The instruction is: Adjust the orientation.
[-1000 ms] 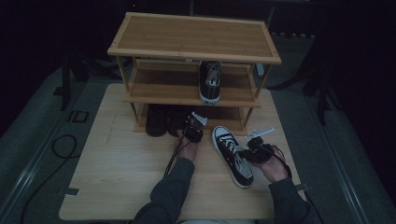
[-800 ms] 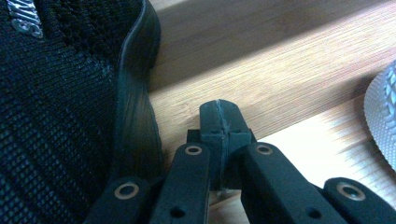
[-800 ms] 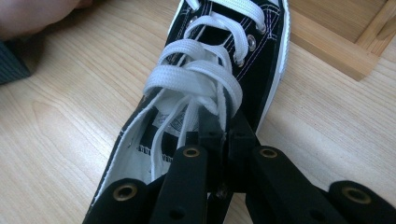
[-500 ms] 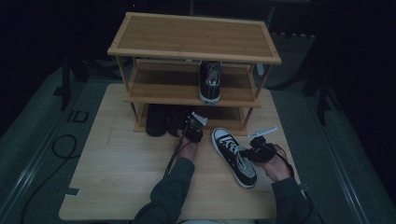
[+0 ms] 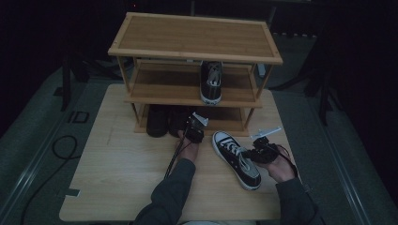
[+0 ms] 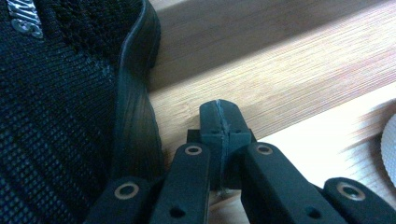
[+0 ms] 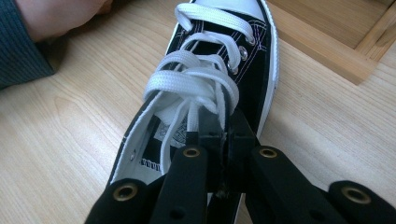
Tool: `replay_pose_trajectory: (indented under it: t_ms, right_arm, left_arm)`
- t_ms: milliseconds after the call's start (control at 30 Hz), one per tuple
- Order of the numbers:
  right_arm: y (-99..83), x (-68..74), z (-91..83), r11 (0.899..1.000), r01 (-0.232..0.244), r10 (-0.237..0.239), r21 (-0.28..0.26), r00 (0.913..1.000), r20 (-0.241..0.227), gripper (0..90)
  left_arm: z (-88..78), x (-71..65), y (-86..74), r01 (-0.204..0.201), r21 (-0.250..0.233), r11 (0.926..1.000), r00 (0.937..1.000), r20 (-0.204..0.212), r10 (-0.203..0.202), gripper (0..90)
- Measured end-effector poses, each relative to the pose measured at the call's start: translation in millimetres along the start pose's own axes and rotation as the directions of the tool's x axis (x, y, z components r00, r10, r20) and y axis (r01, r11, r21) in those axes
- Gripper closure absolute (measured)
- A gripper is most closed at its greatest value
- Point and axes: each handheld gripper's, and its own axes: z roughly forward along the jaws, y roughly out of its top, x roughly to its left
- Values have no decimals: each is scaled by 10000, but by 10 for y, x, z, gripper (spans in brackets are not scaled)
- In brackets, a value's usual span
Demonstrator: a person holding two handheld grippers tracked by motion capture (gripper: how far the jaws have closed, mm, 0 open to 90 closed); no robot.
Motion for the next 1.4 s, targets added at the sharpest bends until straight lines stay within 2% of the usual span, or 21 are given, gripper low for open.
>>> replay_pose_trajectory:
  t_ms: [667,1100,1400]
  right_arm:
    - [14,35,-68,9989,459,-460,-40,9988,-141,882]
    - [66,43,-198,9971,709,-722,-265,9962,-494,882]
    - [106,17,-291,9954,913,-927,-305,9947,-447,882]
  left_arm:
    - [0,0,0,8,-4,10000,10000,2,-8,900]
    - [0,1,0,12,3,10000,10000,8,-12,900]
    - [0,1,0,16,6,10000,10000,11,-16,900]
